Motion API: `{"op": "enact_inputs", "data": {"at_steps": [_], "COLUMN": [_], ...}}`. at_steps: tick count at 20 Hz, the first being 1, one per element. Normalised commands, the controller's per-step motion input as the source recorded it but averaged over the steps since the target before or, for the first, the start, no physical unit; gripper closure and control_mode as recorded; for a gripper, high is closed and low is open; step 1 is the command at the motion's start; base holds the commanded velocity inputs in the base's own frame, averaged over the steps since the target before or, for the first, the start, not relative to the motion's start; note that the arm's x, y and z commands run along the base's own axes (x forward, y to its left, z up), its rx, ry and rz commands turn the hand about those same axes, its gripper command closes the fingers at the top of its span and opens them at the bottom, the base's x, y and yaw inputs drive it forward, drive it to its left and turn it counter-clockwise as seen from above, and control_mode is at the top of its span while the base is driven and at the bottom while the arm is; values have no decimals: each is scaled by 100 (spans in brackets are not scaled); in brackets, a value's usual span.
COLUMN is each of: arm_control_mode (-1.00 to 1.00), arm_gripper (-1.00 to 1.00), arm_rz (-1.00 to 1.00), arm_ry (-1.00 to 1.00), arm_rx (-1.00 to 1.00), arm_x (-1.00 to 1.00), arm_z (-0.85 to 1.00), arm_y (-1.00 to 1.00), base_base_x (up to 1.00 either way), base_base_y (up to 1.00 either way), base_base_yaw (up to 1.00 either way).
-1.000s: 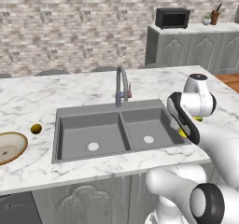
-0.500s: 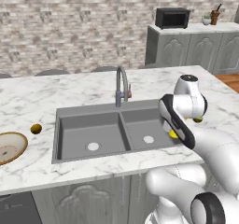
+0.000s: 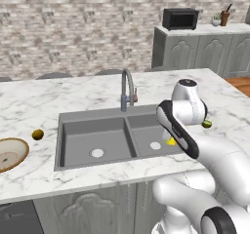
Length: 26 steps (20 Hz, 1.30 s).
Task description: Remove the kiwi and lemon from the sink. Then move the bowl and cup from the counter to the sink for washing.
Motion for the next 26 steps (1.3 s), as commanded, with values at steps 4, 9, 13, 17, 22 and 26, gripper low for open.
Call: {"op": "enact_inputs", "data": {"at_steps": [4, 9, 13, 17, 22, 26], "arm_control_mode": [-100, -100, -100, -100, -100, -100], "arm_gripper": [100, 100, 100, 100, 100, 100], "arm_rz": [16, 16, 15, 14, 14, 12], "arm_ry": [0, 0, 0, 0, 0, 0], "arm_rx": [0, 0, 0, 0, 0, 0], "arm_x": [3, 3, 8, 11, 11, 17], "arm_z": [0, 0, 0, 0, 0, -3], "arm_y": [40, 42, 41, 40, 36, 36], "base_base_x": [0, 0, 0, 0, 0, 0], "base_base_y": [0, 0, 0, 0, 0, 0], "base_base_yaw": [0, 0, 0, 0, 0, 0]}}
